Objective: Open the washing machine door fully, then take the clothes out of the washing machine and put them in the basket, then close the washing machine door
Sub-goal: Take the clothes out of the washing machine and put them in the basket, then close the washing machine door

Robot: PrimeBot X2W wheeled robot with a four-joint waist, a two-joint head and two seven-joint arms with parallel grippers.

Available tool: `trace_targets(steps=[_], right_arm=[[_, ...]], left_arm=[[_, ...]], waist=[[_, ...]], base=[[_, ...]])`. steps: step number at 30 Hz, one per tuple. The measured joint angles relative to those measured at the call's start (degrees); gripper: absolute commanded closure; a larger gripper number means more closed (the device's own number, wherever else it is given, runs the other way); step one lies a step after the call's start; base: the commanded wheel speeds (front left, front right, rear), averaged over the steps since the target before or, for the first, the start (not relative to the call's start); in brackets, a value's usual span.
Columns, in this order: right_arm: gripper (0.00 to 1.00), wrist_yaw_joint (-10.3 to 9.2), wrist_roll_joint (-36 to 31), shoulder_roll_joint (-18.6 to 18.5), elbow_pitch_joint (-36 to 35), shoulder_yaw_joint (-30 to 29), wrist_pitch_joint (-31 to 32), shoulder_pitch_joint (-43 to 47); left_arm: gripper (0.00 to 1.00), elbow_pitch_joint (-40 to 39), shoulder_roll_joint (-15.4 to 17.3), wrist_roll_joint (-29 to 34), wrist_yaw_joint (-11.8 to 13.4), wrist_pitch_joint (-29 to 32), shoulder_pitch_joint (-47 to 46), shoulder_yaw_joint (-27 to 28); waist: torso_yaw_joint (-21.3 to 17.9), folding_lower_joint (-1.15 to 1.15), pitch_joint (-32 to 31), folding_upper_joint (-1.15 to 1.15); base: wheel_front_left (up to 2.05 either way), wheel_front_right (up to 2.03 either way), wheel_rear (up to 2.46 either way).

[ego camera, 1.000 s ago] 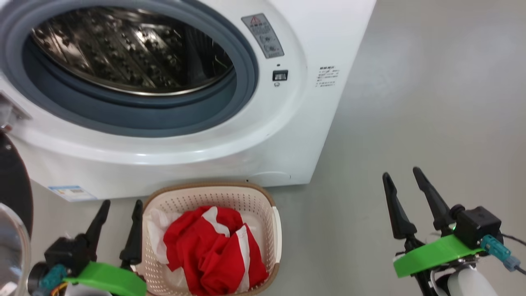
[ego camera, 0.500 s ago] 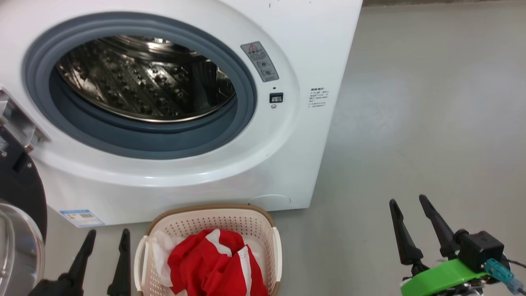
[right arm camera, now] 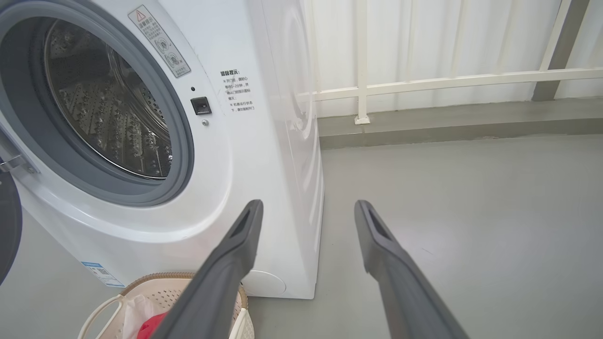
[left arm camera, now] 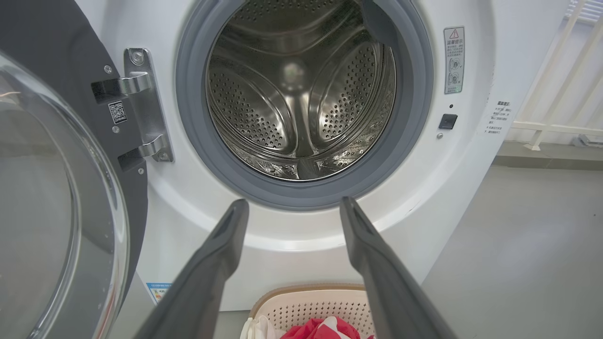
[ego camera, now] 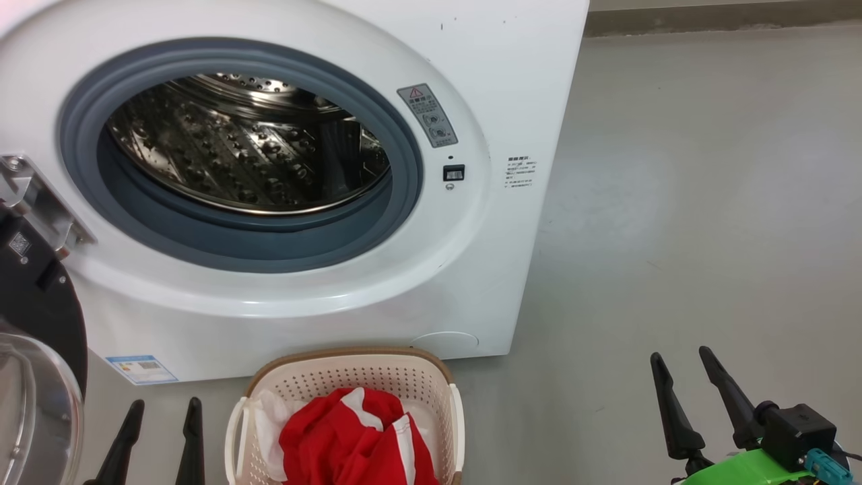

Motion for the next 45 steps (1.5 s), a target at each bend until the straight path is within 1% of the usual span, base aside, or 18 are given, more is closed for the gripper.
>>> trace_targets(steps=[21,26,37,45], right_arm=[[0.0,0.01,0.0,0.18,-0.2,-0.38,0.0,-0.03],[0.0,0.01,0.0,0.24,-0.2,-0.38,0.0,-0.06],[0.0,0.0,0.0,0.32,-0.18,-0.41,0.0,-0.19],[0.0,0.01,0.0,0.37,-0.18,-0.52,0.0,-0.19]], left_arm=[[0.0,-0.15,-0.02,0.1,0.0,0.0,-0.05,-0.48],[0.0,-0.13,0.01,0.1,0.0,0.0,-0.17,-0.51],[0.0,-0.21,0.03,0.09,0.0,0.0,-0.23,-0.63],[0.0,-0.2,0.03,0.08,0.0,0.0,-0.23,-0.67]], waist=[[0.63,0.0,1.01,0.0],[0.66,0.0,1.26,0.0],[0.64,0.0,1.52,0.0],[0.78,0.0,1.65,0.0]], base=[[-0.04,0.04,0.0],[-0.8,0.8,0.0],[-1.37,1.36,0.01],[-0.39,0.39,0.0]])
